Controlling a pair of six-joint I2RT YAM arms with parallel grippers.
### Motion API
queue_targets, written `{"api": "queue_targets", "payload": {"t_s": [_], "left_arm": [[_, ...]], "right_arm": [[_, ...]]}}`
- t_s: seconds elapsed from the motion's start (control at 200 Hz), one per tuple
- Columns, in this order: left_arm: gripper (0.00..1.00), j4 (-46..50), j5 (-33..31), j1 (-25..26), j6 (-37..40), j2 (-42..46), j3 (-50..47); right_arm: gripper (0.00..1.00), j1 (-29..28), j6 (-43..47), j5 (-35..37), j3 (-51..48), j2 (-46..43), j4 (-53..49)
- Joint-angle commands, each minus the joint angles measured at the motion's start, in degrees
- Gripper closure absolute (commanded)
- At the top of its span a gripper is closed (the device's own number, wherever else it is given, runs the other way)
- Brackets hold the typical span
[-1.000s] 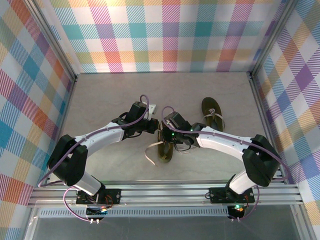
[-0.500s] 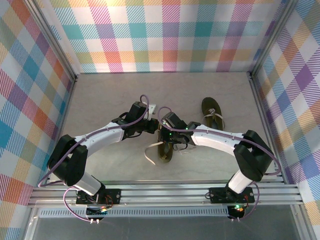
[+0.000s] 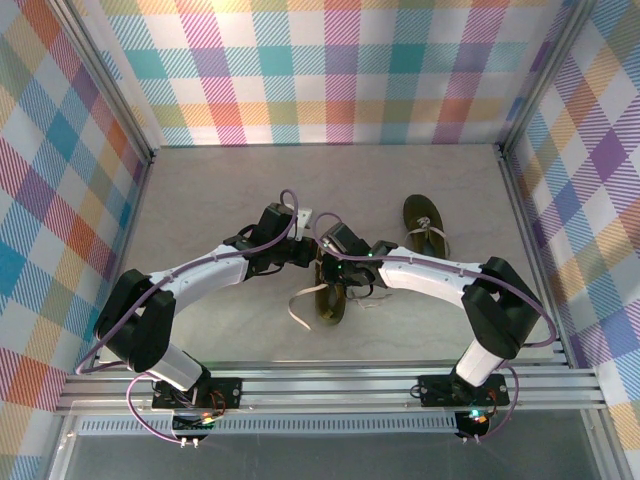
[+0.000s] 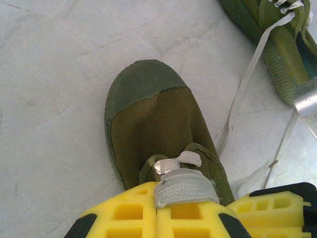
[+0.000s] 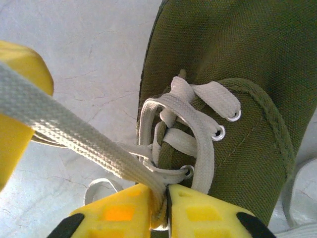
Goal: Tie the shoes
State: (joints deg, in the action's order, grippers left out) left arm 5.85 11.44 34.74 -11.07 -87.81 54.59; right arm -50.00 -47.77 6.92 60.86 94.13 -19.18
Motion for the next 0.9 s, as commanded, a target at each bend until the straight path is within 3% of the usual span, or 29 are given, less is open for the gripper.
{"api": "queue_targets", "payload": {"t_s": [0.0, 0.415, 0.895], "left_arm": [[1.0, -0.5, -0.7, 0.2, -0.1, -0.5, -0.5], [1.0, 0.3, -2.1, 0.1, -0.2, -1.4, 0.1], [1.0, 0.7, -2.4, 0.1, -0.1, -1.6, 0.2]], "right_arm": [[0.86, 0.0, 0.3, 0.4, 0.4, -2.5, -0.6], [0.87, 0.0, 0.6, -2.3, -2.1, -6.4, -0.2], [0.86, 0.0, 1.9, 0.7, -2.3, -6.8, -7.6]]}}
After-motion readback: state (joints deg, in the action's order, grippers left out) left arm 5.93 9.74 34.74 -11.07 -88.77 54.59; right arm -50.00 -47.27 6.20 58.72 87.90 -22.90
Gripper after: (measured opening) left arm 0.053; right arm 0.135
